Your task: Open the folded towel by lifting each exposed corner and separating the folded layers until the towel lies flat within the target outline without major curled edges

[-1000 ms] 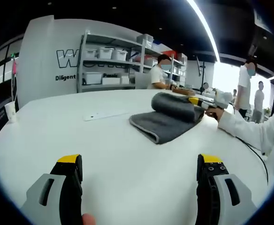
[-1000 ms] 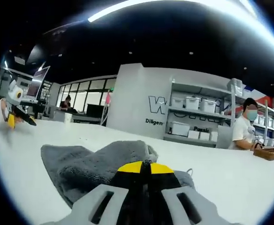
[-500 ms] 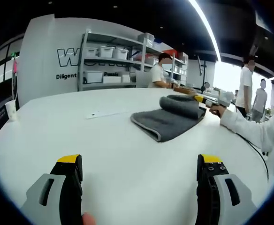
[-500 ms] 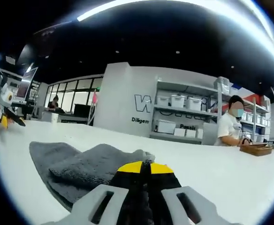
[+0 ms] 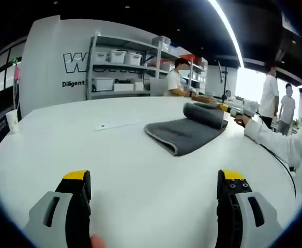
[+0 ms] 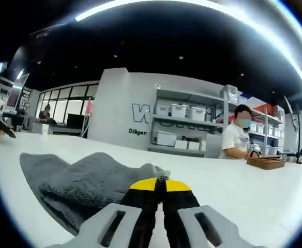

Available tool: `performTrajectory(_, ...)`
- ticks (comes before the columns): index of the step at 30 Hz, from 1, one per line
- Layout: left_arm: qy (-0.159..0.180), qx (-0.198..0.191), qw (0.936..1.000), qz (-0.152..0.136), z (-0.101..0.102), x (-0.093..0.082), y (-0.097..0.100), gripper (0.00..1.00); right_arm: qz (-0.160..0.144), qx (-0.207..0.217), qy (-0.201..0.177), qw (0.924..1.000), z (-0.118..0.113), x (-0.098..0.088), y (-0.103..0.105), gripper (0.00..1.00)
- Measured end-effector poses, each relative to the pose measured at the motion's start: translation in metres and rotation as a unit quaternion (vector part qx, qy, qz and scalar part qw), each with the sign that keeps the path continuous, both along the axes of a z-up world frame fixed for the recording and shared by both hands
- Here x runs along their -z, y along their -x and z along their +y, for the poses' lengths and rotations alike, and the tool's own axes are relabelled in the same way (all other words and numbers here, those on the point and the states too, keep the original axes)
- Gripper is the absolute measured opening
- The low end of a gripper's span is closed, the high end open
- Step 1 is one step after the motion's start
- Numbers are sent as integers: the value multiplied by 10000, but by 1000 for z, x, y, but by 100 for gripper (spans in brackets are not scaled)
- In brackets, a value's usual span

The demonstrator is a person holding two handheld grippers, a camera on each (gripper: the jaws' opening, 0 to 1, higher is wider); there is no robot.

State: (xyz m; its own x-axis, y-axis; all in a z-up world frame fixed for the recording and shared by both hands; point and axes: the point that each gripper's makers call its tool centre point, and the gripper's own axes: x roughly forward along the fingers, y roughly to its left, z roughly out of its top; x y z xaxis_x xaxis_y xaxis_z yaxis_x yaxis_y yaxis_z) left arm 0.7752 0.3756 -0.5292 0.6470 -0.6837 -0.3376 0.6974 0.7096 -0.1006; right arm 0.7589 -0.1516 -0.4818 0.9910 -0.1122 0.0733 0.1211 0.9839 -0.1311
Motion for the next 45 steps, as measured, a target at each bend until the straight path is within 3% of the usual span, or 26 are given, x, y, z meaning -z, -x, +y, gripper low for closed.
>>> performTrajectory(9,-15,11,10000,12,-2,1,0,100,80,104,279,9995,-22,3,6,0)
performTrajectory(20,-136,46,9999,71,-6,7,0,100,104,259,250,9993,-50,2,14,0)
performTrajectory(29,-310,150,9994,-41,-14,6,2,100,152,367,299,9988,-80,3,19,0)
performTrajectory(45,-333,80,9991,-248,-7,4,-7,100,260,646,401,9968,-126,4,30,0)
